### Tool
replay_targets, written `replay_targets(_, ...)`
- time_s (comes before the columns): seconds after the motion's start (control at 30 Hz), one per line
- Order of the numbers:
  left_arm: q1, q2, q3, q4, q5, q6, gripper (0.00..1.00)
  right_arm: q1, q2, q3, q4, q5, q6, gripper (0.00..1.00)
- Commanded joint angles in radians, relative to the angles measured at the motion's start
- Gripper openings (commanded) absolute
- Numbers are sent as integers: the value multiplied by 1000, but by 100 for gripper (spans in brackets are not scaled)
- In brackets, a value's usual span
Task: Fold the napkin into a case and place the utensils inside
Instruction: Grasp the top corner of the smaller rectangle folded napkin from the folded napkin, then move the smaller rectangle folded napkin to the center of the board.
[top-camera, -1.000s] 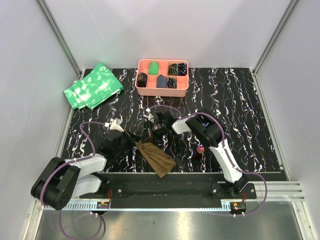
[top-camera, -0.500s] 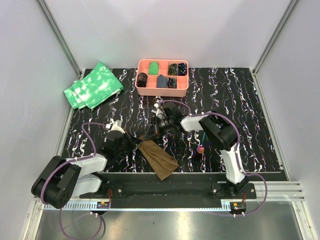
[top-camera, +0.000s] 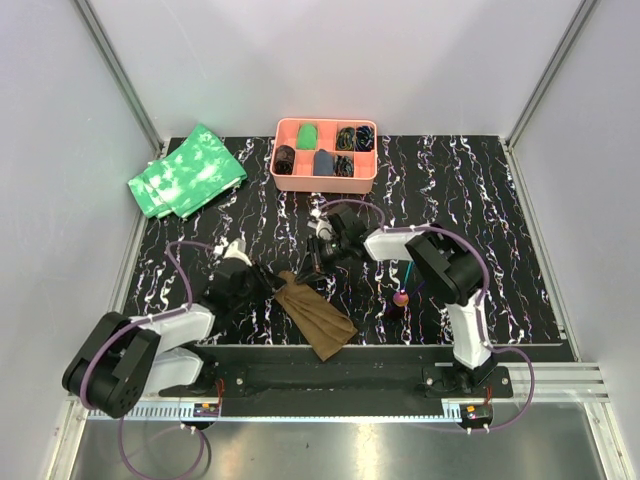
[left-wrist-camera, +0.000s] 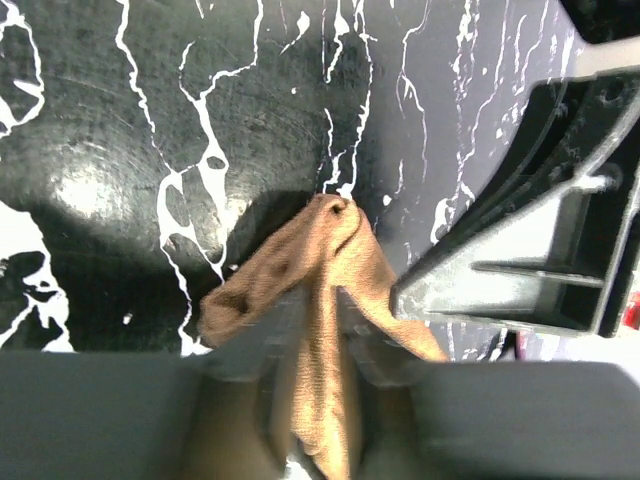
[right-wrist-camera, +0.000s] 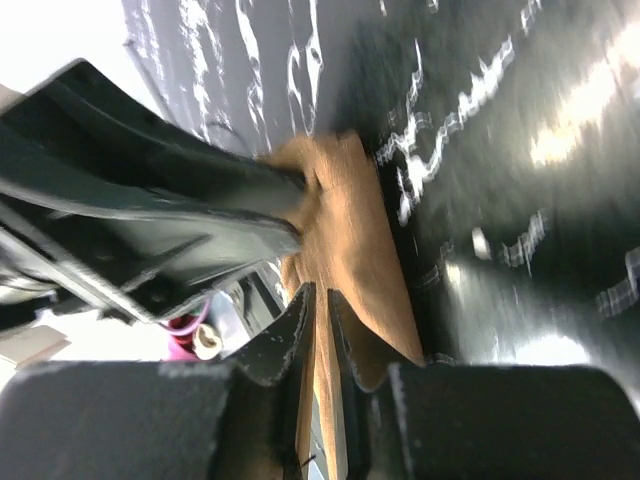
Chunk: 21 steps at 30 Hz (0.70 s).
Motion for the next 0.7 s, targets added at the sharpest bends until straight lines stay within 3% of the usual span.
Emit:
replay_targets(0.0,-16,-122,103,-225,-72,95,43,-3,-171,-19,-178,109,-154,17)
replay_targets(0.1,-27,-212,188,-387,-105,184,52,-7,-232,-30,-319,164,-245,23)
replay_targets(0.13,-28,-223,209,-445,-131,193,54,-6,-247,-35,-380,184,-268,30)
replay_targets(0.2,-34,-240,266,-591,-131,200,66,-6,-292,-41,-435,239,-335,39)
replay_targets(0.27,-53,-253,272,-692,-125,177,66,-7,-312,-44,-504,275,-398,50)
replay_targets(0.37,-105,-299,202,-708,-85,85,50,-7,-333,-51,-575,322,-454,56)
replay_targets(0.4,-131,-314,184,-707,-77,41,39,-6,-341,-54,-595,336,-460,57)
replay_targets(0.43,-145,-319,161,-705,-82,28,34,-6,-349,-58,-601,351,-463,57)
replay_targets(0.57,-168,-308,142,-699,-80,-6,19,-7,-389,-91,-601,362,-452,58)
replay_targets(0.67,-203,-267,128,-685,-89,-30,14,-7,-404,-111,-600,382,-439,59)
